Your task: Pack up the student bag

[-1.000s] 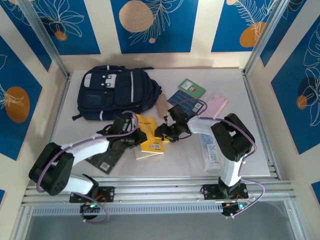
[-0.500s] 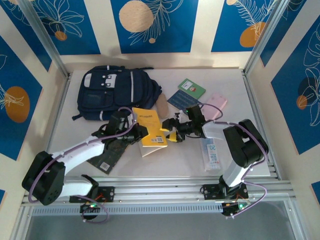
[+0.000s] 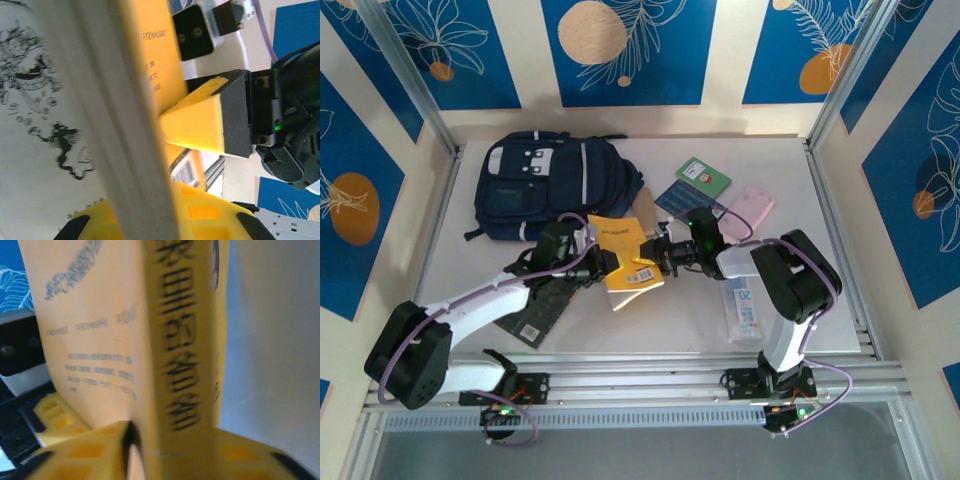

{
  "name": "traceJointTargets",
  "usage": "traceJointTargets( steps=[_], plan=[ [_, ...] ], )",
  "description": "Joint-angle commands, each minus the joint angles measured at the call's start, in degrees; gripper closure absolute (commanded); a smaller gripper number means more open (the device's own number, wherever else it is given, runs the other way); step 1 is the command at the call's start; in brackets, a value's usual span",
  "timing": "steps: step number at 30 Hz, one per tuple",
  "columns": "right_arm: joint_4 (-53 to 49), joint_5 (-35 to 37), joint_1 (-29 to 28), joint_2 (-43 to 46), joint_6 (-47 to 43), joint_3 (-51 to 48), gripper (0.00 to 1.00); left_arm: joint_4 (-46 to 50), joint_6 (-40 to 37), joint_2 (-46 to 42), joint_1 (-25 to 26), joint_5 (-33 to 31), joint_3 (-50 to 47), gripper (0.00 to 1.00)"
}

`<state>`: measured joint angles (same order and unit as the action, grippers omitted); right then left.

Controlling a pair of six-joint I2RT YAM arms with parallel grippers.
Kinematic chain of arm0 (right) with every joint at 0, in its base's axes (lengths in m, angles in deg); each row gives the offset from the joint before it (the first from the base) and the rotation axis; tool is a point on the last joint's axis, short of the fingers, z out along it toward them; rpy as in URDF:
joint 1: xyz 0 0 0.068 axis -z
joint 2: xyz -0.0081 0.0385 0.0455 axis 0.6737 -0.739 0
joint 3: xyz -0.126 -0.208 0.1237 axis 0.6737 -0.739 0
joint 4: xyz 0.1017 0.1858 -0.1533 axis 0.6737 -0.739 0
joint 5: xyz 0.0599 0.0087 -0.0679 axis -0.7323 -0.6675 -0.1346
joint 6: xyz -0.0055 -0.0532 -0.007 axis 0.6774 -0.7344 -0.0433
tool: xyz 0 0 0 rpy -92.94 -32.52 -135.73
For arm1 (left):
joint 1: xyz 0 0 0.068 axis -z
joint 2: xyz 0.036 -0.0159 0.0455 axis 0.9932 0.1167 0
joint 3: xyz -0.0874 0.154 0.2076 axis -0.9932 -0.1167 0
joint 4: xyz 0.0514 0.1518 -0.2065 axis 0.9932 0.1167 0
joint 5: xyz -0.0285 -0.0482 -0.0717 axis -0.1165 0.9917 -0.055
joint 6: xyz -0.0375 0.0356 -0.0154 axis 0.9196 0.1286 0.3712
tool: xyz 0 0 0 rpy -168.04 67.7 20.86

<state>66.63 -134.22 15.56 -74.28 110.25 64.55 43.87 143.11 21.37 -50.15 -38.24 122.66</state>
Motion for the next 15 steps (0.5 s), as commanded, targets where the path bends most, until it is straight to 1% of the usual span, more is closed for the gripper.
traceJointTargets(
  steps=[1,3,5,6,8,10,12,15],
  plan=[
    [2.89,0.39,0.05,1.53,2.32,-1.3,0.76,-2.19,-3.15,-0.17,1.14,2.16,1.35,1.0],
    [1.53,1.07,1.2,3.27,1.37,-2.08,0.82,1.2,-4.68,-0.32,1.1,0.87,1.88,0.85],
    [-1.22,1.9,2.22,5.43,-0.43,-2.54,0.87,4.74,-6.24,-0.58,0.96,-0.5,2.39,0.65],
    [-3.08,2.26,2.67,6.86,-1.74,-2.54,0.89,6.78,-7.02,-0.69,0.89,-1.35,2.87,0.56],
    [-7.39,3.08,3.61,9.61,-4.76,-2.39,0.91,10.34,-8.19,-1.28,0.56,-2.86,3.52,0.44],
    [-11.23,3.86,4.47,12.46,-7.57,-2.2,0.96,14.57,-9.3,-1.93,0.03,-4.88,4.59,0.37],
    [-12.37,3.69,5.36,15.07,-8.34,-2.45,1.0,17.3,-9.8,-2.29,-0.77,-6.11,5.29,0.31],
    [-11.81,2.52,6.12,18.06,-8.0,-2.7,1.0,15.6,-8.17,-2.46,-2.08,-4.79,4.63,0.23]
  ],
)
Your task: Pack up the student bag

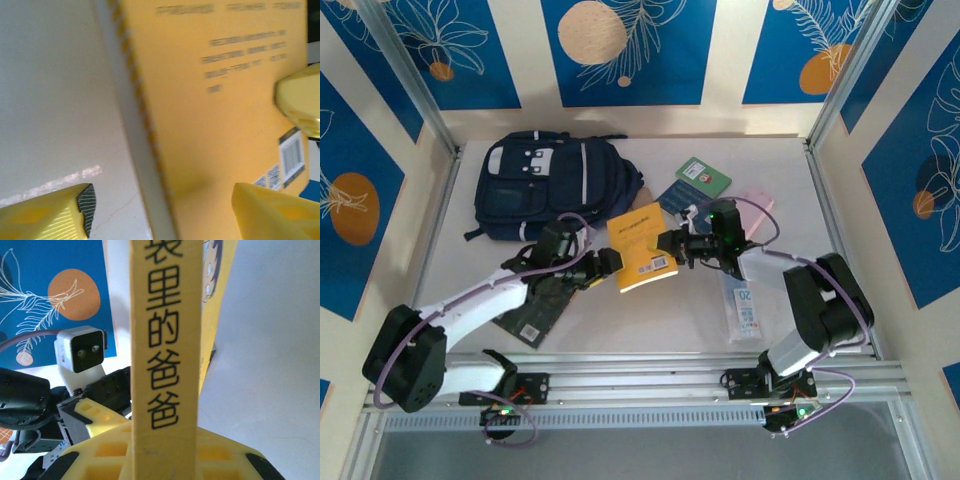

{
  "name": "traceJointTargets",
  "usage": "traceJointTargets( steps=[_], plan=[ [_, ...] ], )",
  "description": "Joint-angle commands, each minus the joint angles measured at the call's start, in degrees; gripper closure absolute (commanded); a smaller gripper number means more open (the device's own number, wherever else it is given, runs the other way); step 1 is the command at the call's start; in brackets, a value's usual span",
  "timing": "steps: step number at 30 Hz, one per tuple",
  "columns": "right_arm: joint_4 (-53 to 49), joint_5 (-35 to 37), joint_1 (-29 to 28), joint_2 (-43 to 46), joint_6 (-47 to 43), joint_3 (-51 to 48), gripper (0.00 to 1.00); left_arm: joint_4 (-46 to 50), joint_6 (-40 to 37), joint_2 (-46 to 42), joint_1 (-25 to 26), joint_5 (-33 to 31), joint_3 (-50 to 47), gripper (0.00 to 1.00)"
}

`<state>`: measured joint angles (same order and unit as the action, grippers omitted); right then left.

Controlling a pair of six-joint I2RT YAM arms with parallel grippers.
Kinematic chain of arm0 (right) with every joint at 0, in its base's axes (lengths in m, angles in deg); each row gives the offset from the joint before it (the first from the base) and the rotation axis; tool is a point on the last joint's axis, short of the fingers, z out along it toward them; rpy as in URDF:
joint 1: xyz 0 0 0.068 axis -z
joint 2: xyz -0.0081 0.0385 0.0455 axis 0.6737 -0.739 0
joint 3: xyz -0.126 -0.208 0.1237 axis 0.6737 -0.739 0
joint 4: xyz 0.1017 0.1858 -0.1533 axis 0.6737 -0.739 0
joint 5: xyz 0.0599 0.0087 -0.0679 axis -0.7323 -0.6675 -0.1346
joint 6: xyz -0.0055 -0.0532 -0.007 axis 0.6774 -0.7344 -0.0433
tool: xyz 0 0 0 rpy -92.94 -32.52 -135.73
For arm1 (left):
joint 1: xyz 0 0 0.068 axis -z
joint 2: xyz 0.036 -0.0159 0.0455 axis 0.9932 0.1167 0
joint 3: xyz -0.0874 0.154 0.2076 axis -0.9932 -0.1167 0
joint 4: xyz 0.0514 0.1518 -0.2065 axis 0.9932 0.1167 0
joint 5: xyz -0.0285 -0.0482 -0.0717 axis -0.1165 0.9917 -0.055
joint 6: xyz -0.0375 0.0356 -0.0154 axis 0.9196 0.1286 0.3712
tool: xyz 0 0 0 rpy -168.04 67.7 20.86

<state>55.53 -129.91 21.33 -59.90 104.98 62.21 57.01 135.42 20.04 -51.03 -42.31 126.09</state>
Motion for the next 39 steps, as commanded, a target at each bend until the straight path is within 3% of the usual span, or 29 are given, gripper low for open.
traceJointTargets(
  steps=[1,8,16,22,27,30,39],
  plan=[
    [-0.41,-1.95,0.4,4.48,-2.48,-0.49,1.0,1.07,0.49,-1.04,-1.6,0.08,0.78,0.21],
    [6.89,-3.72,0.32,7.49,3.52,-1.86,1.0,-9.31,7.83,0.12,-2.8,3.58,-0.29,0.16],
    [19.67,-4.39,-1.45,7.47,13.54,-4.05,1.0,-20.54,14.43,0.83,-3.18,4.51,-0.75,0.2],
    [17.44,-3.25,-2.63,10.15,13.02,-2.95,1.0,-22.53,15.67,-0.55,-3.66,2.72,-0.33,0.29],
    [13.01,-2.6,-2.72,11.54,10.64,-2.43,1.0,-22.01,15.26,-3.38,-4.35,1.23,-0.4,0.46],
    [13.24,-2.26,-2.71,11.63,10.74,-3.0,1.0,-20.94,14.89,-5.26,-4.92,0.02,-0.46,0.48],
    [17.96,-1.27,-3.56,13.03,15.32,-2.87,1.0,-14.99,12.99,-4.93,-5.61,-1.15,0.17,0.18]
  ],
)
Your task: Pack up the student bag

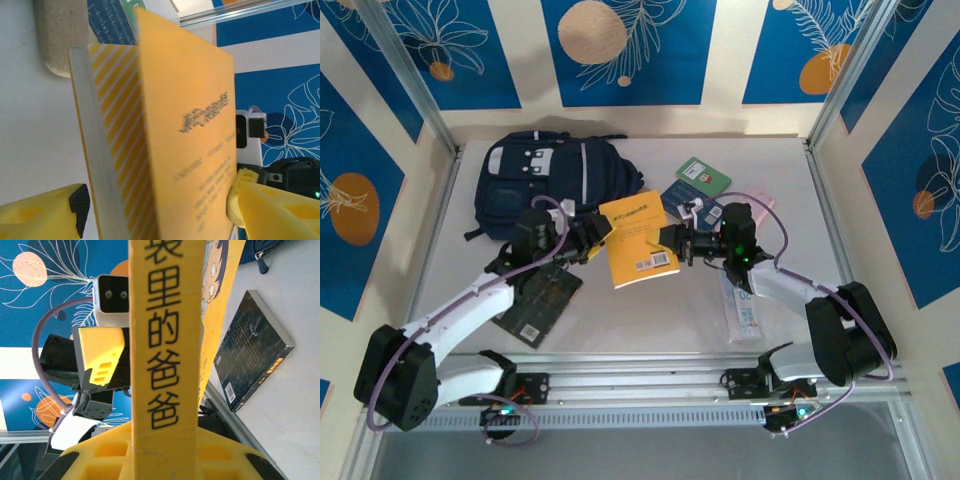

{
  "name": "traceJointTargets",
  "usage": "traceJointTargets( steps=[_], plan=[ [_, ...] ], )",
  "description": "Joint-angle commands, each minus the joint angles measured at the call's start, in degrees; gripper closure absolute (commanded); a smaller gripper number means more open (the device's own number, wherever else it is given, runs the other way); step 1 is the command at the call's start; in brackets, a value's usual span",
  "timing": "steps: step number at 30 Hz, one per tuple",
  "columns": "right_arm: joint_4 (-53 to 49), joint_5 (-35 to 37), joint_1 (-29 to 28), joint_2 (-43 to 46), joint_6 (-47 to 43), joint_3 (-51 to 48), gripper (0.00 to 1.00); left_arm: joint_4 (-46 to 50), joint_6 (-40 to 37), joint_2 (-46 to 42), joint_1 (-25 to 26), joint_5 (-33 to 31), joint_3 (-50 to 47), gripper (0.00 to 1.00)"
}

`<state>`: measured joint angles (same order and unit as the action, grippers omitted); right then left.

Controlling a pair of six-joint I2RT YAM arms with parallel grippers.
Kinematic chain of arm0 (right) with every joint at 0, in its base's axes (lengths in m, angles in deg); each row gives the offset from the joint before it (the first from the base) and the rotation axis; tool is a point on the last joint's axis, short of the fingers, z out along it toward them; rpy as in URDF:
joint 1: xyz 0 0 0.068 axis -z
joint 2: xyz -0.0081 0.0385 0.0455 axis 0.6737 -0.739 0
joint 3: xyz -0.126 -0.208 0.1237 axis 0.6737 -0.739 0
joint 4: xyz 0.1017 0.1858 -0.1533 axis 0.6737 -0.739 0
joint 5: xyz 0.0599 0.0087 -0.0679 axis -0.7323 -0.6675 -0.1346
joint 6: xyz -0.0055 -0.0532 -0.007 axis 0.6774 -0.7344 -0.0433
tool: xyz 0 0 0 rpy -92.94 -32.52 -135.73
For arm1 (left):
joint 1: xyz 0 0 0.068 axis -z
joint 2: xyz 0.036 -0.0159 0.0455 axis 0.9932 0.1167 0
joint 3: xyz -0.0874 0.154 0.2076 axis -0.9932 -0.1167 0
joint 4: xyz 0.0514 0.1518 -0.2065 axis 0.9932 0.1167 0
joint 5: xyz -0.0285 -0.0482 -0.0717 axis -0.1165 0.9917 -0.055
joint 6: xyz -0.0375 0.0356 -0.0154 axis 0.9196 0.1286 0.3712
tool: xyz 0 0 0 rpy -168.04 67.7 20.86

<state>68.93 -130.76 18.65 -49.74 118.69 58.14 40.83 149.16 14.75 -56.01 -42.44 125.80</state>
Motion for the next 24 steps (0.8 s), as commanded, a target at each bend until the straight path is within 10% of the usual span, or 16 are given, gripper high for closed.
traceJointTargets(
  steps=[1,14,24],
  plan=[
    [4.16,-0.26,-1.28,3.26,1.6,1.6,1.0,1.23,-0.73,0.74,-0.66,-1.01,0.53,0.17],
    [0.64,1.25,-3.81,4.89,-0.21,3.16,1.0,-6.38,3.13,3.03,-0.65,0.54,1.35,0.16],
    [-10.42,4.21,-2.67,5.19,-7.8,3.18,1.0,-6.45,2.1,-1.47,-0.94,-0.49,1.5,0.44]
  ],
)
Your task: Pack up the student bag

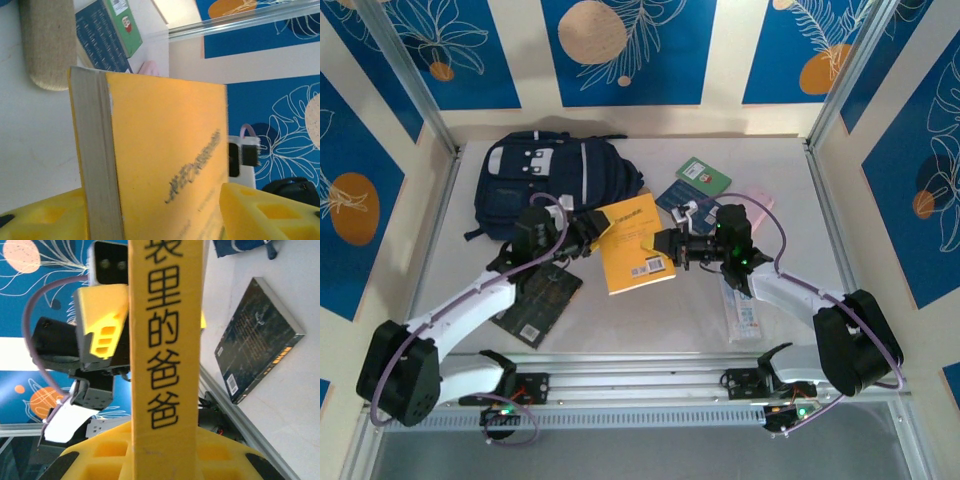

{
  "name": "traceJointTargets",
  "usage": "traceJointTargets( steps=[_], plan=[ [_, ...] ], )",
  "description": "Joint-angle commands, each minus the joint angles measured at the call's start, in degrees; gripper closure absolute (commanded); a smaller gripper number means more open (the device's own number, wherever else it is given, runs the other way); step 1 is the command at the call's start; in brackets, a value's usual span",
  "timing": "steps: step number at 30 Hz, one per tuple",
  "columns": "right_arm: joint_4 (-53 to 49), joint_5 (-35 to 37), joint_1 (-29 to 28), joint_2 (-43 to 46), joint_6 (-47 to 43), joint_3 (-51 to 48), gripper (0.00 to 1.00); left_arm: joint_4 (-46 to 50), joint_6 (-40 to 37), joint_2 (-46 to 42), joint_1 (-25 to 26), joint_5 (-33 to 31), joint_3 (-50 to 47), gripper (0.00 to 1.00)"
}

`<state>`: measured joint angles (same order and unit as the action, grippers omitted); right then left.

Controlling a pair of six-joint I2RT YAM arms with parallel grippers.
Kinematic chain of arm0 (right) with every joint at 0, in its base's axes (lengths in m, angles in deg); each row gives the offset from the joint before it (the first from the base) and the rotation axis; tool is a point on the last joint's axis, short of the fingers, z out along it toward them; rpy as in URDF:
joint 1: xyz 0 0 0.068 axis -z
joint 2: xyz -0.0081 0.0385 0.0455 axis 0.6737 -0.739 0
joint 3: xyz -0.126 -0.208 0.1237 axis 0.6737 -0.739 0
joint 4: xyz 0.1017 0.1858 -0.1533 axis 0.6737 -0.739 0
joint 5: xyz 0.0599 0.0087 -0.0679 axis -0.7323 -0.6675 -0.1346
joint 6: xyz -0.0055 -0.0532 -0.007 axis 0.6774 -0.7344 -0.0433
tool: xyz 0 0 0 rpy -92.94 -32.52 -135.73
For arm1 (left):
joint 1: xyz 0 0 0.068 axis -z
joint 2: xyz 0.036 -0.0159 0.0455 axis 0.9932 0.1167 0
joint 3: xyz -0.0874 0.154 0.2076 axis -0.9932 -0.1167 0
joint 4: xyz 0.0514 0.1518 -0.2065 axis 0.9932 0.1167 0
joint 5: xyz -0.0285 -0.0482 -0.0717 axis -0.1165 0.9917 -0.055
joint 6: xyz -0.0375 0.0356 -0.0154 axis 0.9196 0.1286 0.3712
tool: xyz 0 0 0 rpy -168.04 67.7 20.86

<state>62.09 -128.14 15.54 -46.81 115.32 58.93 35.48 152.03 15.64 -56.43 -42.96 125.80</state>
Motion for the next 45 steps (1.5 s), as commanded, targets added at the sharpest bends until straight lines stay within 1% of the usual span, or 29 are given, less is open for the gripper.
traceJointTargets(
  steps=[1,4,11,15,18,20,21,23,24,25,26,27,29,30,31,32,36,40,43,45],
  plan=[
    [-4.63,1.79,0.6,2.35,-5.07,2.46,1.0,-0.63,-1.03,-2.67,-0.55,-0.16,1.52,0.46],
    [-5.18,1.24,0.79,1.89,-5.57,2.64,1.0,-0.3,-1.46,-2.61,-0.59,-0.22,1.2,0.5],
    [-6.99,0.48,1.04,1.47,-6.8,3.86,1.0,-4.41,0.16,-0.04,-0.59,1.8,0.15,0.7],
    [-7.27,-0.11,1.37,1.12,-6.91,4.41,1.0,-7.65,1.46,2.11,-0.51,3.86,0.04,0.72],
    [-6.94,-0.14,1.49,0.86,-6.84,4.53,1.0,-9.37,2.5,3.29,-0.51,5.23,0.5,0.67],
    [-6.66,-0.05,1.5,0.54,-6.65,4.42,1.0,-9.45,2.71,3.65,-0.49,5.49,1.04,0.67],
    [-6.57,-0.05,1.43,0.37,-6.65,4.4,1.0,-9.83,2.99,3.73,-0.51,5.48,1.11,0.71],
    [-6.7,0.01,1.56,0.16,-6.65,4.33,1.0,-10.73,3.71,3.75,-0.51,5.23,1.01,0.87],
    [-6.98,0.4,1.63,0.19,-6.65,4.29,0.99,-10.69,4.09,3.68,-0.51,4.84,0.89,0.93],
    [-7.37,0.87,1.72,0.3,-6.71,4.22,0.96,-10.52,4.85,3.53,-0.52,3.95,0.7,1.0],
    [-7.77,1.41,1.84,0.44,-6.73,4.16,0.89,-10.66,5.88,3.16,-0.51,2.65,0.35,1.0],
    [-8.0,1.84,1.85,0.57,-6.66,4.11,0.79,-10.92,7.0,2.85,-0.51,1.2,-0.14,1.0],
    [-8.31,4.03,1.86,1.43,-6.35,3.54,0.47,-11.44,10.04,1.73,-0.63,-3.02,-1.51,1.0],
    [-8.22,5.2,1.85,1.9,-5.96,2.94,0.34,-12.02,11.69,1.14,-0.57,-5.26,-2.24,1.0],
    [-7.68,6.45,1.76,2.55,-5.05,2.33,0.22,-12.8,13.46,0.48,-0.59,-7.6,-3.03,1.0],
    [-6.33,7.77,1.83,3.2,-3.54,1.22,0.15,-13.06,14.92,-0.13,-0.59,-9.82,-3.35,1.0],
    [0.34,14.09,1.31,6.0,3.71,-3.95,0.06,-11.54,17.55,-1.84,-0.57,-16.17,-2.71,1.0],
    [0.86,21.78,-0.77,9.59,7.48,-7.51,0.04,-9.54,18.83,-3.43,-0.59,-22.26,-2.15,1.0],
    [1.65,25.86,-3.05,10.78,8.93,-8.46,0.01,-9.14,19.18,-3.42,-0.57,-24.39,-1.4,1.0],
    [2.99,26.82,-4.55,9.97,9.41,-7.93,0.01,-9.29,19.41,-2.88,-0.41,-24.69,-0.8,1.0]
  ],
)
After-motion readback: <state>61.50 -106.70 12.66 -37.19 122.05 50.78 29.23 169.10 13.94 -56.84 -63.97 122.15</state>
